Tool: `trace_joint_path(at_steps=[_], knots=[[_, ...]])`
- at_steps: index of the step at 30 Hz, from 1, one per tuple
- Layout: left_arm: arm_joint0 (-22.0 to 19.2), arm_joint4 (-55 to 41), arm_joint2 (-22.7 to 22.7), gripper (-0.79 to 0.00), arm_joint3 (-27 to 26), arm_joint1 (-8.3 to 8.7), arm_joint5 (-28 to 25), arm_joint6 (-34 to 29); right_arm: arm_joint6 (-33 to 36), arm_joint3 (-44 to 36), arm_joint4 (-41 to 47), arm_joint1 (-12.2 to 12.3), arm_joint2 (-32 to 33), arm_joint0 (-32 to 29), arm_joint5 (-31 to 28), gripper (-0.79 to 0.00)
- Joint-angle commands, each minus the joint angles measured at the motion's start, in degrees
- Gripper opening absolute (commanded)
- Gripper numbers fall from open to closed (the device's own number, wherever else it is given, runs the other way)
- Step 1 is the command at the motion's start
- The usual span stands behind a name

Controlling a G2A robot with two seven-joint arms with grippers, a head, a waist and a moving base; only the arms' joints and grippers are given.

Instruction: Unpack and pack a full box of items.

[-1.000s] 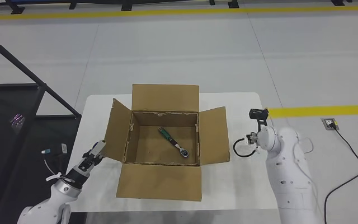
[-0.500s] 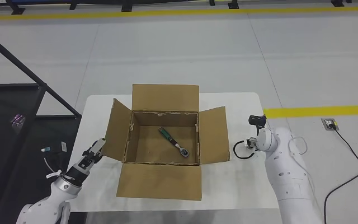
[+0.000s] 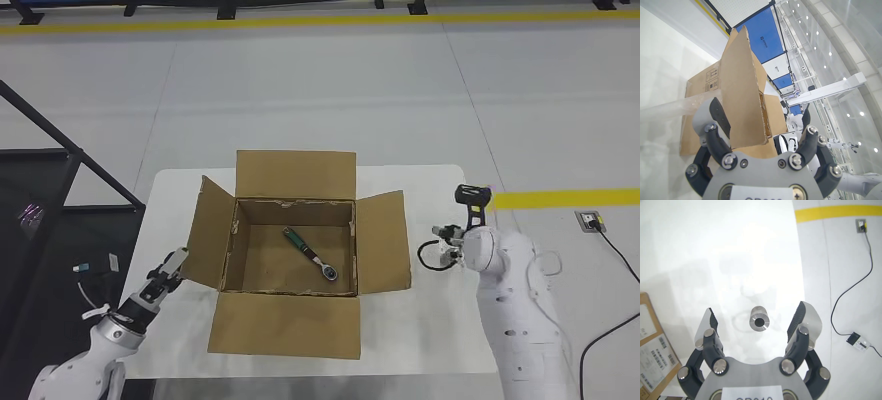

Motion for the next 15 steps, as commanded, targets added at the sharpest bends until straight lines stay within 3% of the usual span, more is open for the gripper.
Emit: trace_joint_path(at_steps=[1,4,7,11,15], knots=[[0.1,0.0,-0.1,0.0,-0.1,0.04,-0.1,0.1,-0.4,-12.7,-1.1,-0.2,-2.2,-3.8,0.6,0.0],[0.4,0.2,-0.1,0.0,-0.3,0.09,-0.2,0.4,-0.1,-28.1,-5.2,-0.5,-8.3,-8.1,0.4,0.0],[0.9,0.4,-0.1,0.0,-1.0,0.1,-0.3,1.0,-0.6,-35.6,-8.1,-1.0,-17.1,-8.5,-3.5,0.0],[1.9,0.7,-0.3,0.0,-1.9,0.12,-0.6,1.9,3.1,-30.9,-10.3,-2.5,-28.9,-1.0,-8.6,0.0],[3.1,0.3,-1.3,0.0,-2.6,0.14,-1.0,3.0,10.2,-15.5,-3.2,-5.4,-37.1,11.5,-10.8,0.0]])
